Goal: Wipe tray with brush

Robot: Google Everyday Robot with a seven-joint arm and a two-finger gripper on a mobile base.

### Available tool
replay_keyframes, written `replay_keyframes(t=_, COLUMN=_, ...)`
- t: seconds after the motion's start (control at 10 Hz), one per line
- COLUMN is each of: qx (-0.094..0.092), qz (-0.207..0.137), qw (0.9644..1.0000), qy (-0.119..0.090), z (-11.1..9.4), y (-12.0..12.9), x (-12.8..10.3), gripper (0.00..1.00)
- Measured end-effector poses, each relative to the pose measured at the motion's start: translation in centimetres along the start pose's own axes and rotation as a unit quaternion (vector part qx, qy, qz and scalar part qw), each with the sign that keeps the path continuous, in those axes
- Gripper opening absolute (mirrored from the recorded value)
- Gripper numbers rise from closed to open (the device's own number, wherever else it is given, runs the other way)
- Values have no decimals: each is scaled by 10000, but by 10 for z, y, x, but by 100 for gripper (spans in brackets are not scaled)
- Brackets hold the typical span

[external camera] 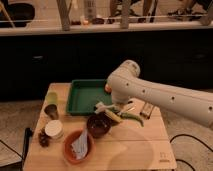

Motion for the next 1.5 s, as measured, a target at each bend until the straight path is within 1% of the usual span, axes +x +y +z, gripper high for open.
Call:
replay_keyframes(t=0.4, qx=55, qz=88, qw=9999, qy=-25, z=4, y=-16, x=-3, gripper=3)
replay_keyframes(t=0.7, qx=153, qz=174, qw=9997, qy=-65, z=11, y=-33, x=-7, gripper=3)
replay_keyframes(t=1.2, qx=261, qz=292, qw=9992, qy=-64, z=23, y=-65, x=-5, gripper=3)
replay_keyframes(t=1.5, qx=303, qz=385, qw=9988, qy=-52, z=33, y=-84, x=3, gripper=3)
